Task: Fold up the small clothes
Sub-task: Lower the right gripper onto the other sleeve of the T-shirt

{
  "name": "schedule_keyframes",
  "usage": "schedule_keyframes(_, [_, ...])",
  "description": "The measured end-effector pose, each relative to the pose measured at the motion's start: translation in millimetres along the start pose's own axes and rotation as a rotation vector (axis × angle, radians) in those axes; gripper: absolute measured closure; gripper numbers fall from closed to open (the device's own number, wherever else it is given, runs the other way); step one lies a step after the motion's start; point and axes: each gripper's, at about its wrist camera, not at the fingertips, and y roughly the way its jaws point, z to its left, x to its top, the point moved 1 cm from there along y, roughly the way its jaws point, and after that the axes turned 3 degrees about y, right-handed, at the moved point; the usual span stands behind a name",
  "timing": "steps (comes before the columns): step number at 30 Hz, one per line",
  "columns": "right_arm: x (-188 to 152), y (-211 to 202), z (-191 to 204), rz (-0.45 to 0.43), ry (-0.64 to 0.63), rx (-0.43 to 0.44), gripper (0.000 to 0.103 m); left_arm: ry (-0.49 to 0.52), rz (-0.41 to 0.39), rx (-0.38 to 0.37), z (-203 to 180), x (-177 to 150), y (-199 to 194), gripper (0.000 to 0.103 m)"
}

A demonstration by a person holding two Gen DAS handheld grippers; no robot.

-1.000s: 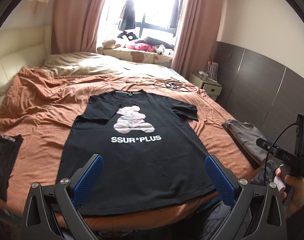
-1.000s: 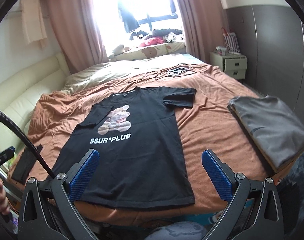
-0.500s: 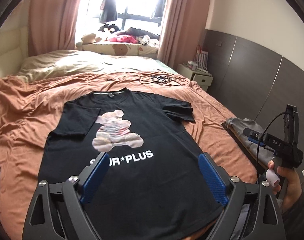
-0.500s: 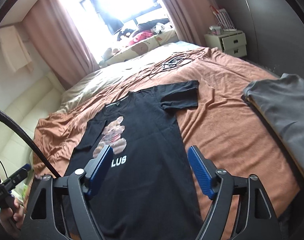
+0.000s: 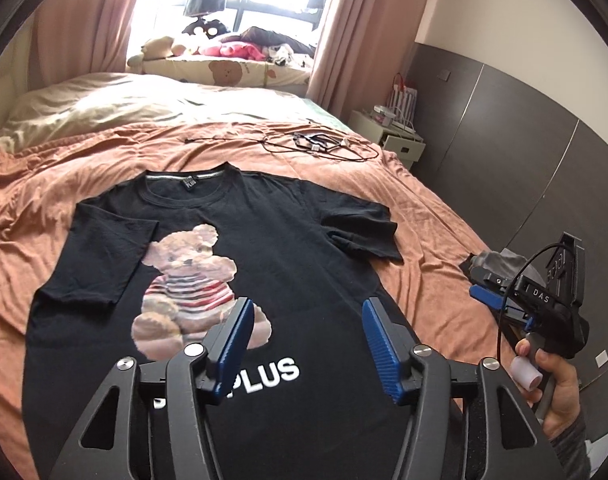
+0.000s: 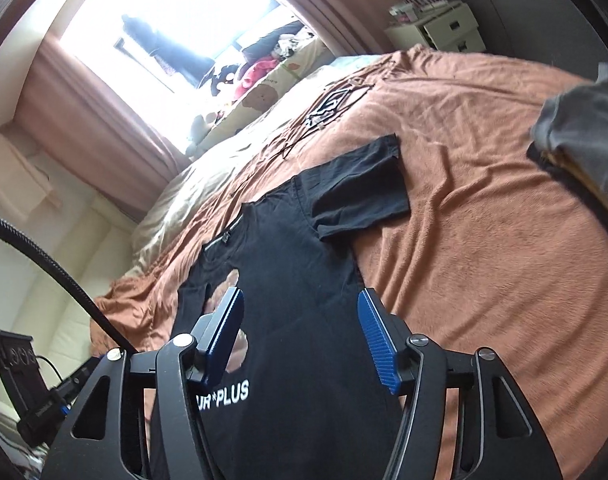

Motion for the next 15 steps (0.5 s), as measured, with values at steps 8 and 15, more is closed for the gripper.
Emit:
schedule_keyframes(8, [18.7, 62.7, -23.7, 0.021, 0.088, -0.002, 0.050, -0.021, 0.056, -0.017, 10.0, 21.5, 66.3, 0.053])
schedule_keyframes(15, [41.9, 116.0, -49.6, 0.054, 0.201, 0.019, 0.053, -0.032, 0.103, -0.037, 12.4, 36.9, 121.1, 0.065])
